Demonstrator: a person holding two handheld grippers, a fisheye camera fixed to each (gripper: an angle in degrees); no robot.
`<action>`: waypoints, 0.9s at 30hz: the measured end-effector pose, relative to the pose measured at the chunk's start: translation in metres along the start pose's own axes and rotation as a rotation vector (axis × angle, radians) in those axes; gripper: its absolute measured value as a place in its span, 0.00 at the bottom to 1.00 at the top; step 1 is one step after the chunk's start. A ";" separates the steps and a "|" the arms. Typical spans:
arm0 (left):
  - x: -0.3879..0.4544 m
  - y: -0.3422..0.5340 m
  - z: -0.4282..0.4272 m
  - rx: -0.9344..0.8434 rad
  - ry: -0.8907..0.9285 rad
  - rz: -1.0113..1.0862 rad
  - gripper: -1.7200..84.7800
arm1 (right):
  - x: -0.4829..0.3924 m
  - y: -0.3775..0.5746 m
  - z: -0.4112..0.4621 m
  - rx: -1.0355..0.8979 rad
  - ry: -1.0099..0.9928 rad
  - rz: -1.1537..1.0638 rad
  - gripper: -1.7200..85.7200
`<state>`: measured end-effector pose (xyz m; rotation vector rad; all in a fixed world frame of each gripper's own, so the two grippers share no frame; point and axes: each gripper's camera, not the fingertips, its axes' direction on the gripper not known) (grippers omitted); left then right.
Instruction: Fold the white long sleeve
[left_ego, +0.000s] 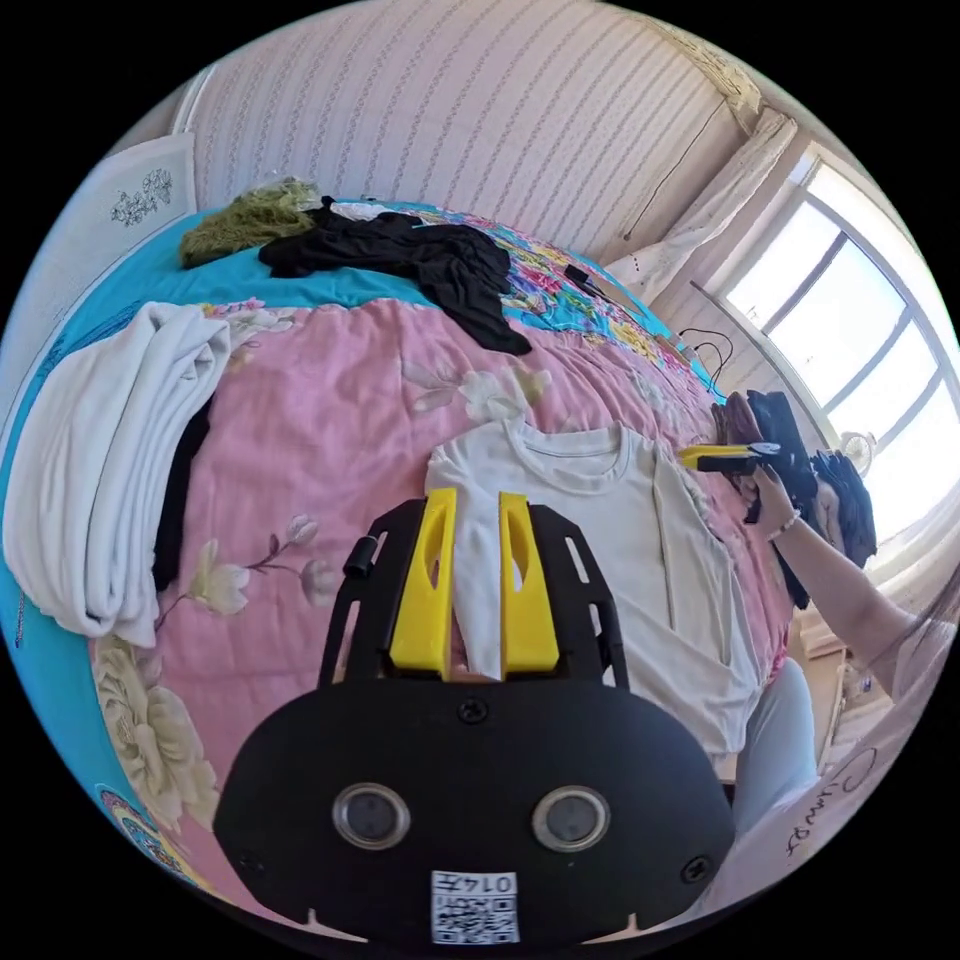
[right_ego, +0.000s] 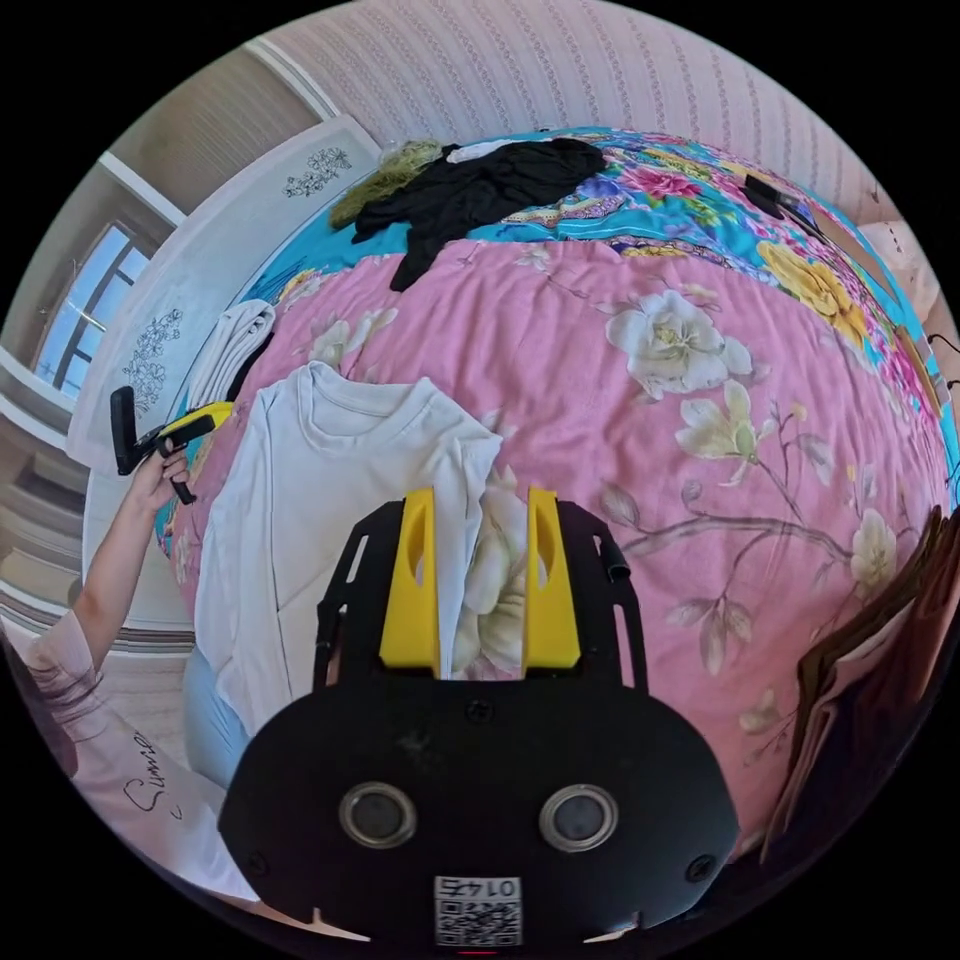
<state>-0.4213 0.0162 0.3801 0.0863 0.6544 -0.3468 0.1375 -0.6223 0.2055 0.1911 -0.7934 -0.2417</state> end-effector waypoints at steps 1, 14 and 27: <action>-0.001 -0.004 0.002 0.004 -0.015 -0.006 0.12 | 0.001 0.000 0.001 0.006 -0.003 0.000 0.17; -0.015 -0.046 0.013 -0.097 -0.065 -0.071 0.01 | 0.038 0.012 -0.008 0.036 -0.108 0.038 0.03; 0.044 -0.041 -0.115 0.130 -0.018 0.017 0.01 | 0.049 0.087 -0.098 0.248 -0.142 -0.010 0.03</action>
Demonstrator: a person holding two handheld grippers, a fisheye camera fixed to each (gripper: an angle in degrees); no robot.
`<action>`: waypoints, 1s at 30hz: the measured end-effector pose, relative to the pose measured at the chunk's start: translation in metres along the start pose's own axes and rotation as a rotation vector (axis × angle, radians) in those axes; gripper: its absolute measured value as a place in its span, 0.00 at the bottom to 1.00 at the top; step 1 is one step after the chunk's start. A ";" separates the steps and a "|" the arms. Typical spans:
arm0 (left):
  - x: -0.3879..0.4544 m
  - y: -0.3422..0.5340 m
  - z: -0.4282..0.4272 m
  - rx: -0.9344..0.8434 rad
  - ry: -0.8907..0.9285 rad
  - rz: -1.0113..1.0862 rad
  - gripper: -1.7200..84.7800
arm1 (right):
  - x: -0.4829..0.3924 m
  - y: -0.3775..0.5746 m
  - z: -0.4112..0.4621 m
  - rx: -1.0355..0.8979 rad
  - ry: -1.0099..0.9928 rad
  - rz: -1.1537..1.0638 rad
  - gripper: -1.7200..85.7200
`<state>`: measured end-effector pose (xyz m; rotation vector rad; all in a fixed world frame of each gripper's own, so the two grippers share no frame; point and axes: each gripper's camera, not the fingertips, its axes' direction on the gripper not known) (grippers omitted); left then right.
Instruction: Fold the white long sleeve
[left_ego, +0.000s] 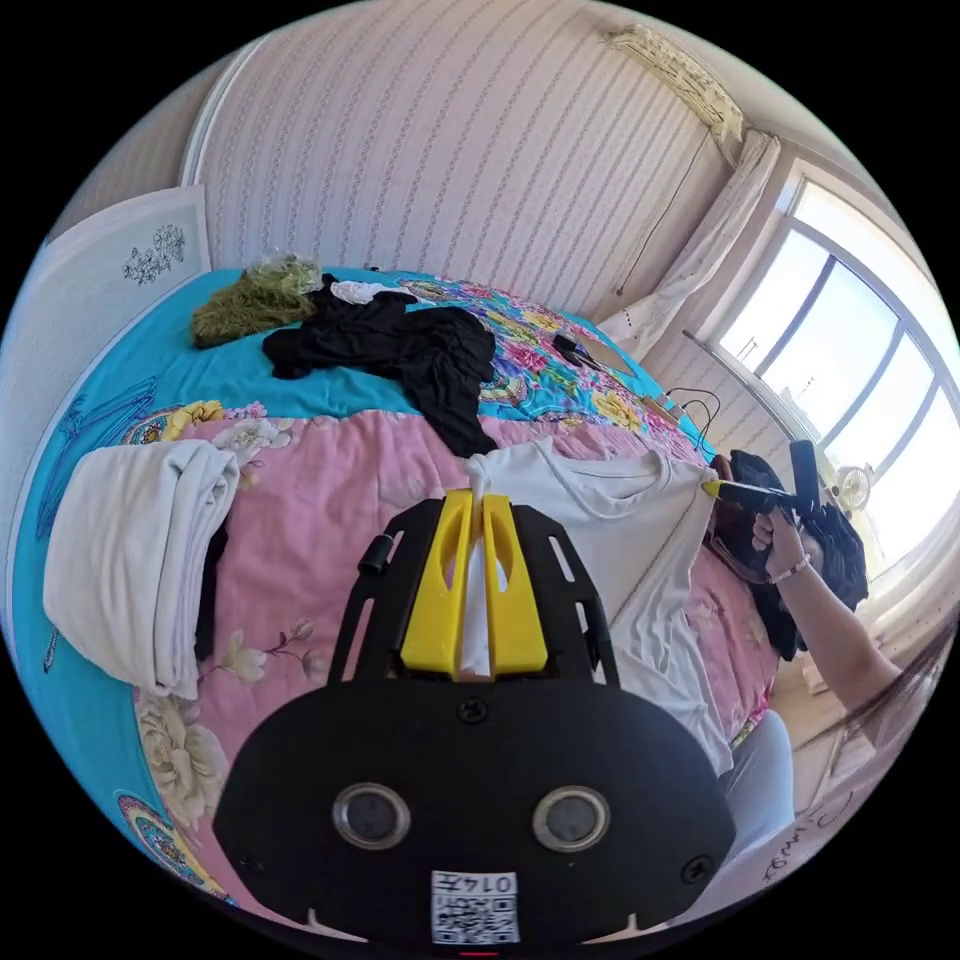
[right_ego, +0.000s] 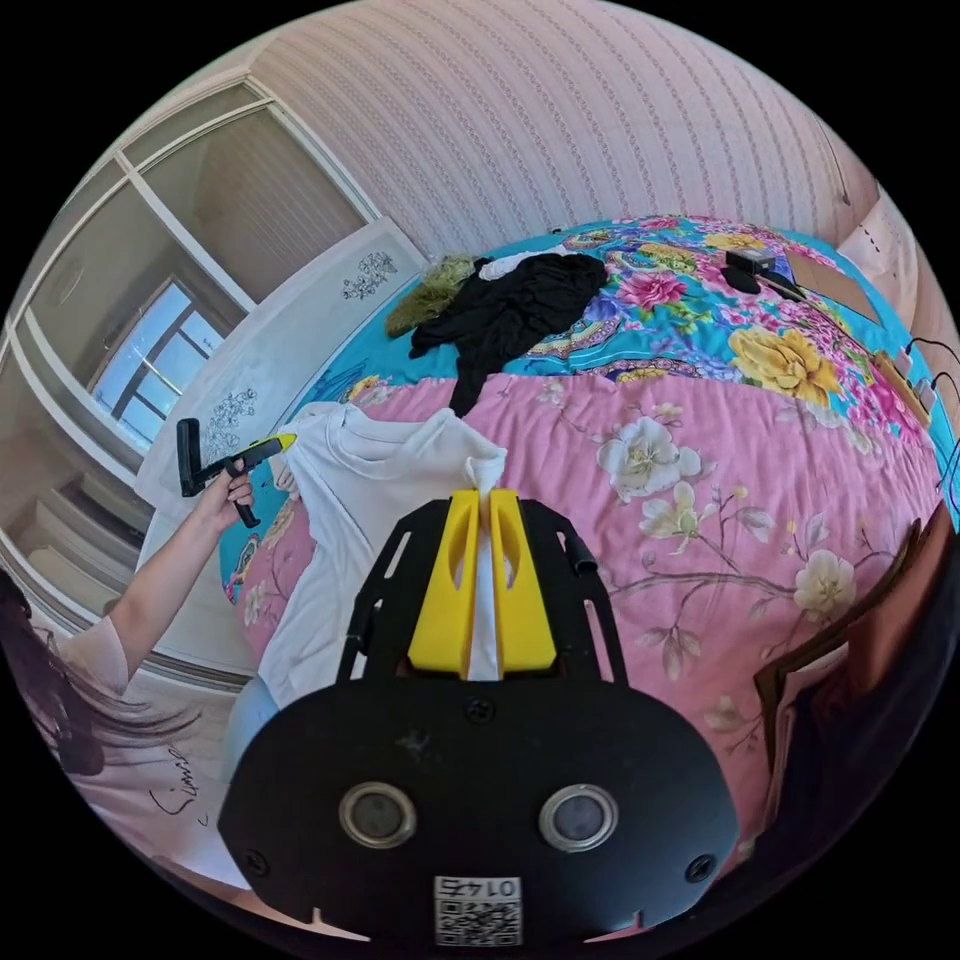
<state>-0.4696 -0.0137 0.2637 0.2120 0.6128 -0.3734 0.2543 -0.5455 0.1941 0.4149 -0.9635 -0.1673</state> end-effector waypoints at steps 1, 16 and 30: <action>0.002 0.008 -0.006 -0.007 0.003 0.014 0.01 | -0.003 0.009 -0.004 -0.003 -0.006 -0.016 0.03; 0.048 0.305 -0.095 -0.163 0.131 -0.120 0.01 | -0.040 0.313 0.004 -0.099 -0.145 0.129 0.03; 0.067 0.395 -0.103 -0.227 0.041 -0.227 0.05 | -0.046 0.386 0.025 -0.184 -0.084 0.138 0.04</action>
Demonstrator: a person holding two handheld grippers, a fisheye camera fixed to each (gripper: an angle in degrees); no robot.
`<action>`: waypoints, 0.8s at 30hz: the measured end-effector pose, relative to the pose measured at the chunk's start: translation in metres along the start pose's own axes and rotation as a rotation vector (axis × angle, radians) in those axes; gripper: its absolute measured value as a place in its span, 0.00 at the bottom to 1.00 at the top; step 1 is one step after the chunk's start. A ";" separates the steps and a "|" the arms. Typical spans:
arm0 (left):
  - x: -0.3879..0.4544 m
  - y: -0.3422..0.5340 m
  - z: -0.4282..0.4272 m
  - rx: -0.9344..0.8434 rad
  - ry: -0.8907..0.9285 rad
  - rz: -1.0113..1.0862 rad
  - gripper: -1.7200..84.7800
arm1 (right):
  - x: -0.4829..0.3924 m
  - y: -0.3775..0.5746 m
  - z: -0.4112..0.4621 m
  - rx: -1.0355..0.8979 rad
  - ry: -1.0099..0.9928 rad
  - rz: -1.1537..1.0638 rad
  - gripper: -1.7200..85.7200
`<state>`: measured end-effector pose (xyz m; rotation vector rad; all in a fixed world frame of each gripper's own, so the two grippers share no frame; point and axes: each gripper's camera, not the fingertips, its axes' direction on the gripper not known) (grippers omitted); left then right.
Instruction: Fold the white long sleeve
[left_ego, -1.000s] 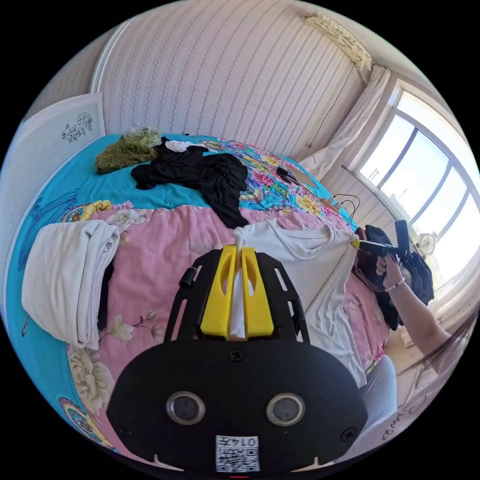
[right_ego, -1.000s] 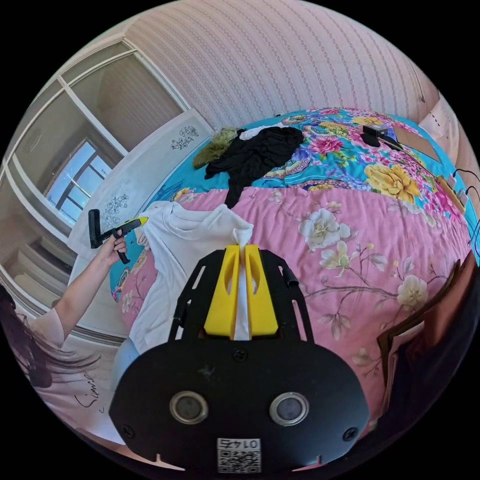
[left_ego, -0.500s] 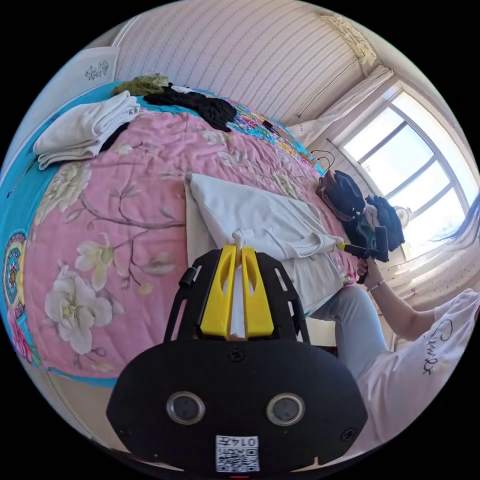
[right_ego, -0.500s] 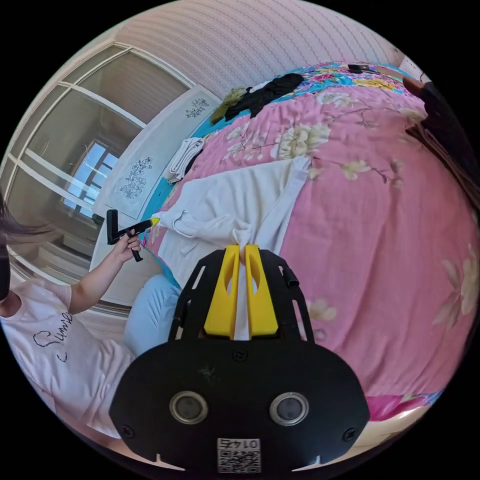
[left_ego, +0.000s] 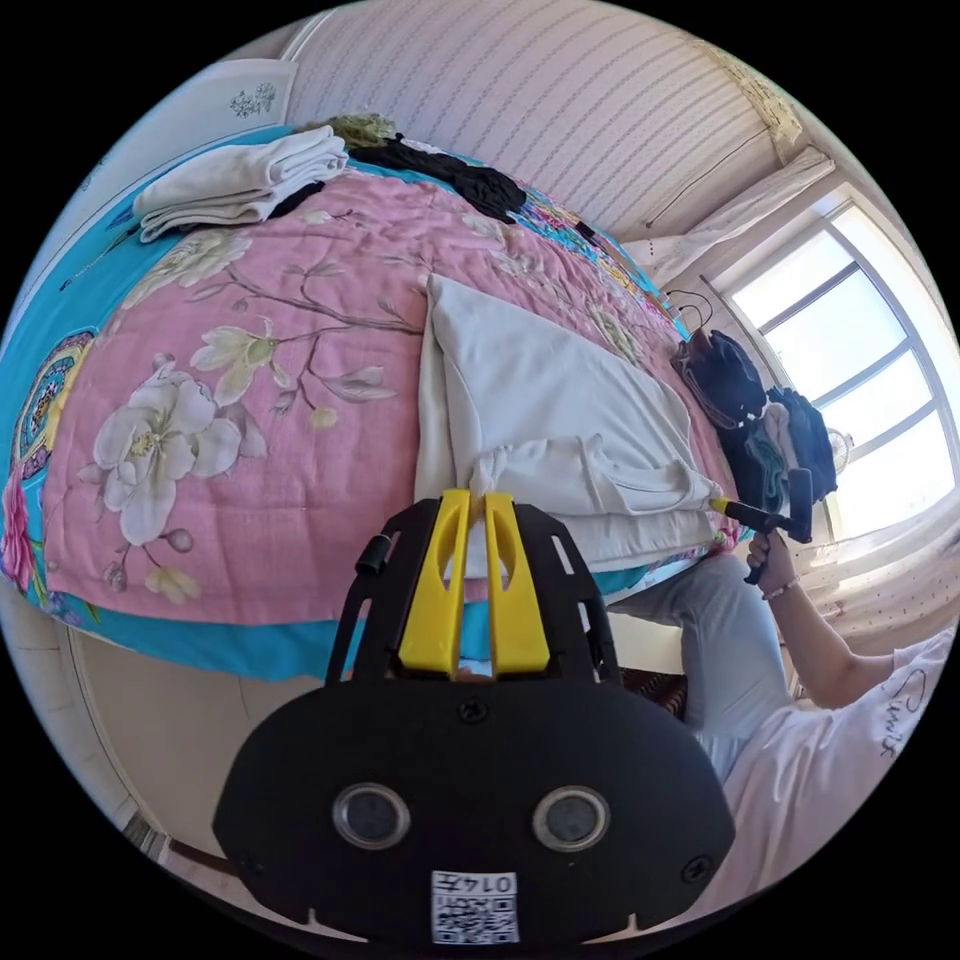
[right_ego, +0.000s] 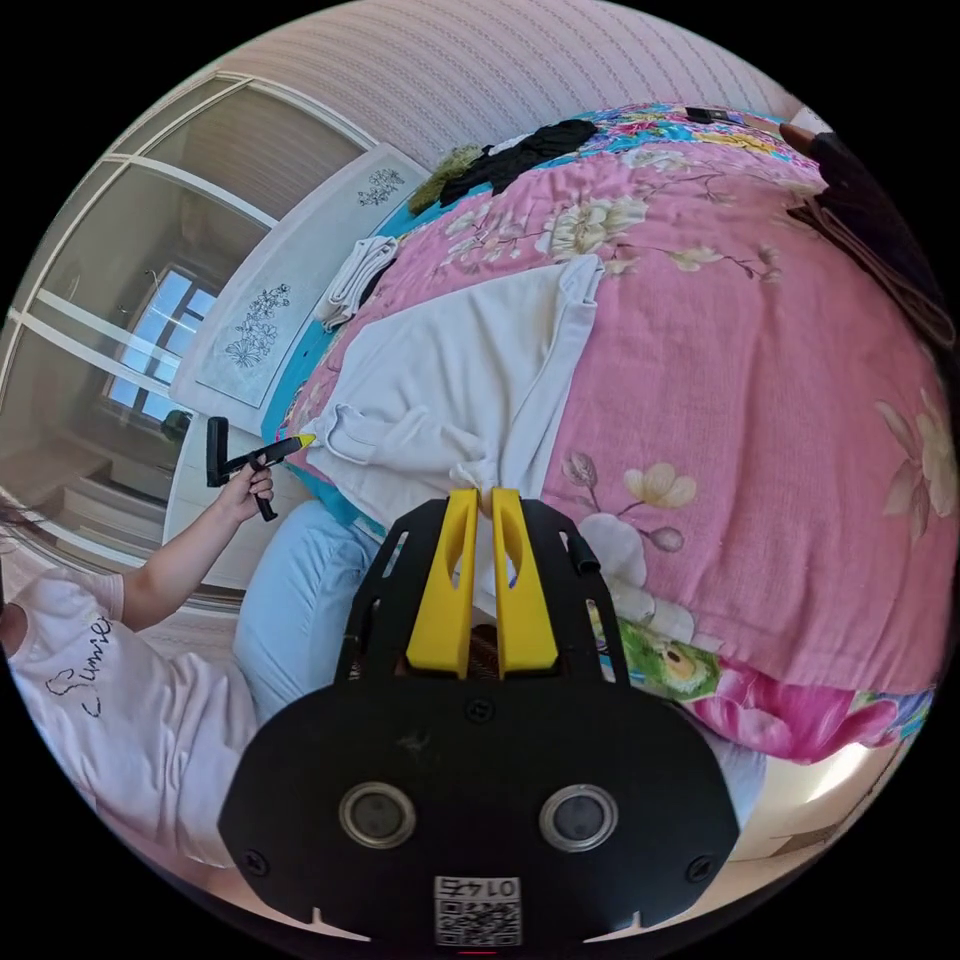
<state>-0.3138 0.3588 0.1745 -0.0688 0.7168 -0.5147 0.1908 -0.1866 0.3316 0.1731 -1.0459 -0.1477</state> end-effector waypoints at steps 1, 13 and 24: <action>0.001 0.003 -0.001 0.002 -0.018 -0.011 0.06 | 0.000 0.002 0.000 -0.001 0.010 0.007 0.04; 0.094 0.013 0.015 0.048 -0.054 0.274 0.10 | -0.048 -0.032 0.048 -0.009 0.080 -0.168 0.09; 0.101 0.071 0.046 -0.195 0.064 0.301 0.07 | -0.065 0.010 0.095 -0.288 -0.122 -0.330 0.05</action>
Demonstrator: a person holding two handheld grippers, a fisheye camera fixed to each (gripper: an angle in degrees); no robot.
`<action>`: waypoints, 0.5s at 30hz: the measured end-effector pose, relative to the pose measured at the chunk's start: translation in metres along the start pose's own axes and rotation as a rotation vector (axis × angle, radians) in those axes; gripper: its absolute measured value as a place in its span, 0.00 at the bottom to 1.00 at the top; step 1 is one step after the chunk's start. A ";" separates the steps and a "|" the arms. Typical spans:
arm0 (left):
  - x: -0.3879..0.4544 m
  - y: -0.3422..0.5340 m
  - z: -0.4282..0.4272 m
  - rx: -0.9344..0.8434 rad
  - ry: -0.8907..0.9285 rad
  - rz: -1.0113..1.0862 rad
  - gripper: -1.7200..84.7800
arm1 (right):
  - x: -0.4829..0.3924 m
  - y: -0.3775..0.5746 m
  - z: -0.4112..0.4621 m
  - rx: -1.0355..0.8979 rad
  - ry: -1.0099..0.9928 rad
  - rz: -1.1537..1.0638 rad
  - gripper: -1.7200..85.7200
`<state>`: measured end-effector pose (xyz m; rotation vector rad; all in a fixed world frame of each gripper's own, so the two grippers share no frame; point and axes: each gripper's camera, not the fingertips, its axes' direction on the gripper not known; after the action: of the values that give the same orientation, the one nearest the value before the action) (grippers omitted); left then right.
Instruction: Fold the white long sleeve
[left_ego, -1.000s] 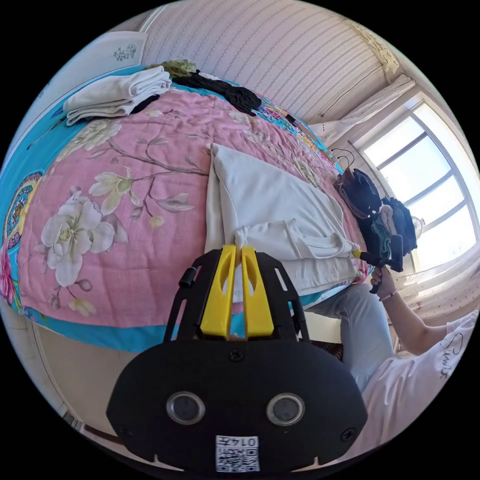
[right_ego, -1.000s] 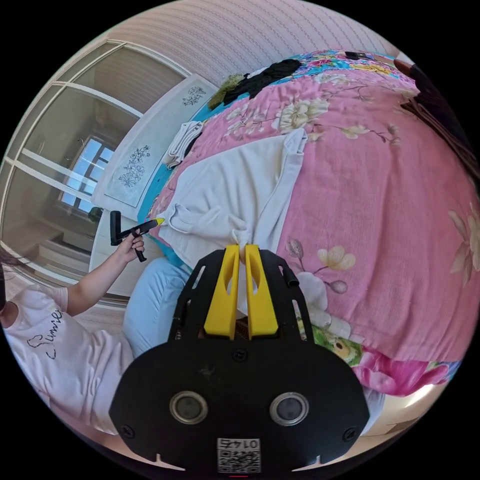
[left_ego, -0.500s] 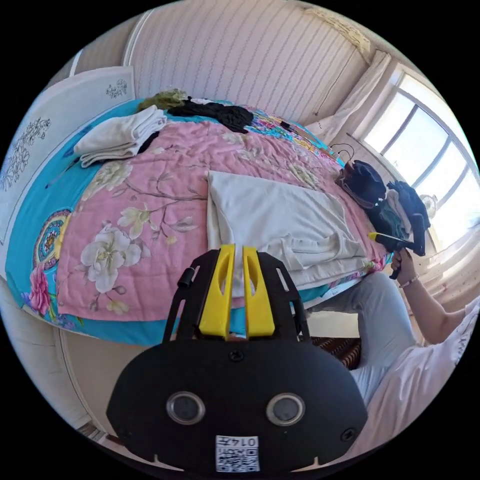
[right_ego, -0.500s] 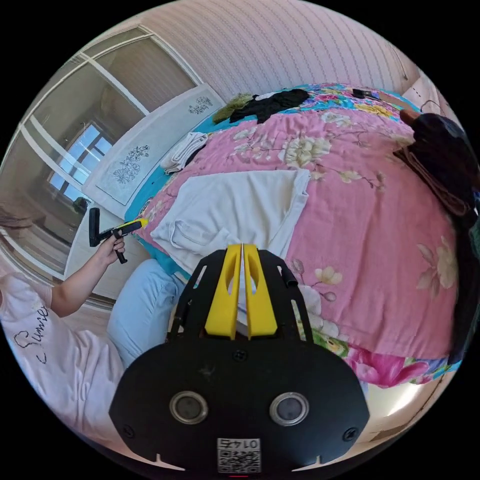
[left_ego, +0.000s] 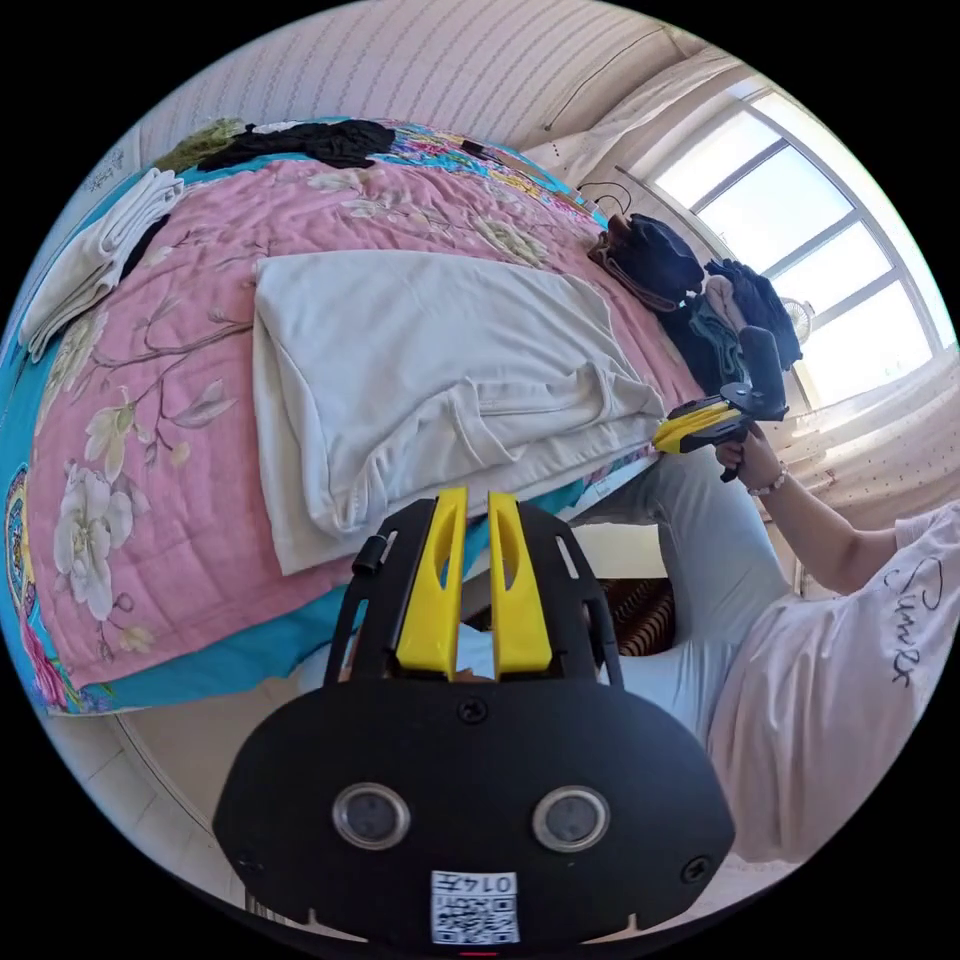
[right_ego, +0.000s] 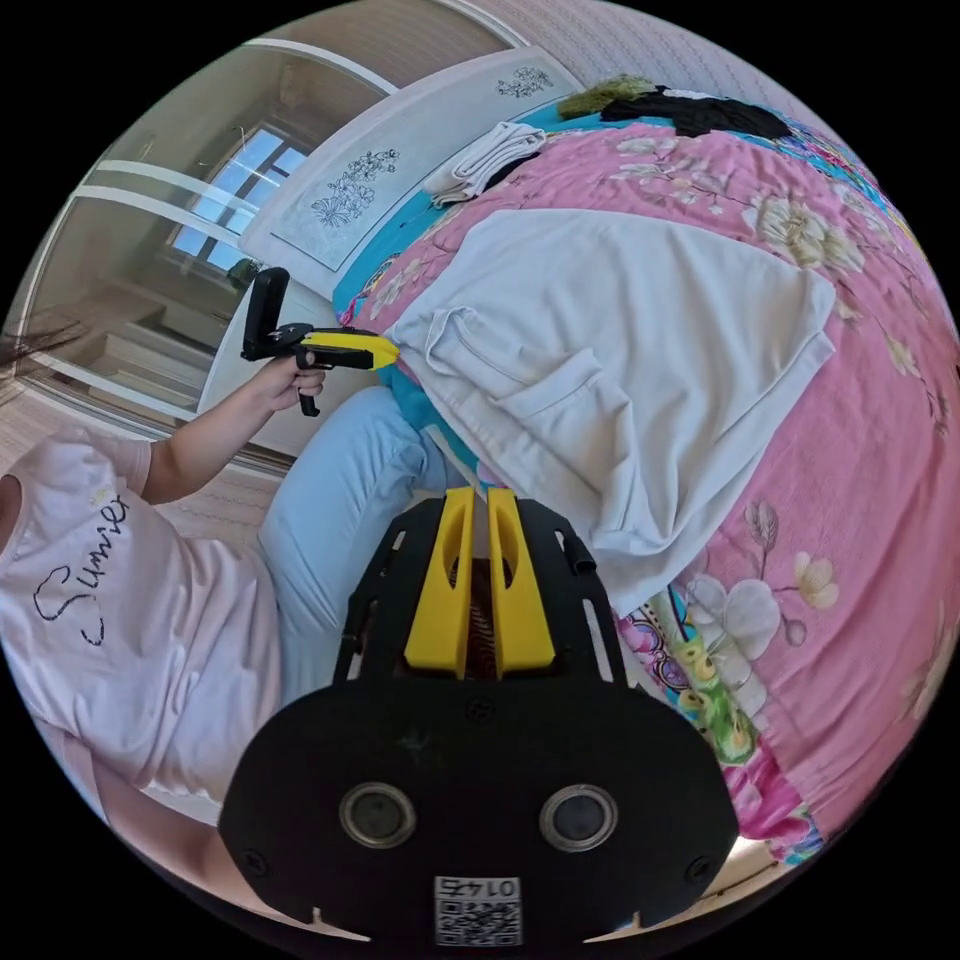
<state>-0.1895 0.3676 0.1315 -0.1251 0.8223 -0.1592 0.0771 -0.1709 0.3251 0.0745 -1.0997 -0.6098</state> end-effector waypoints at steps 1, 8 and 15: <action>0.001 0.005 -0.001 0.000 -0.012 -0.001 0.07 | -0.001 0.002 0.000 0.003 0.003 0.003 0.05; 0.011 -0.006 0.018 0.074 -0.144 -0.017 0.14 | 0.010 -0.046 -0.001 0.127 0.203 0.063 0.15; 0.020 -0.017 0.061 0.013 -0.170 0.041 0.03 | 0.015 -0.062 0.036 -0.023 0.165 0.018 0.06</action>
<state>-0.1324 0.3502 0.1615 -0.1080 0.6537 -0.1140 0.0246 -0.2221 0.3327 0.0936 -0.9323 -0.5893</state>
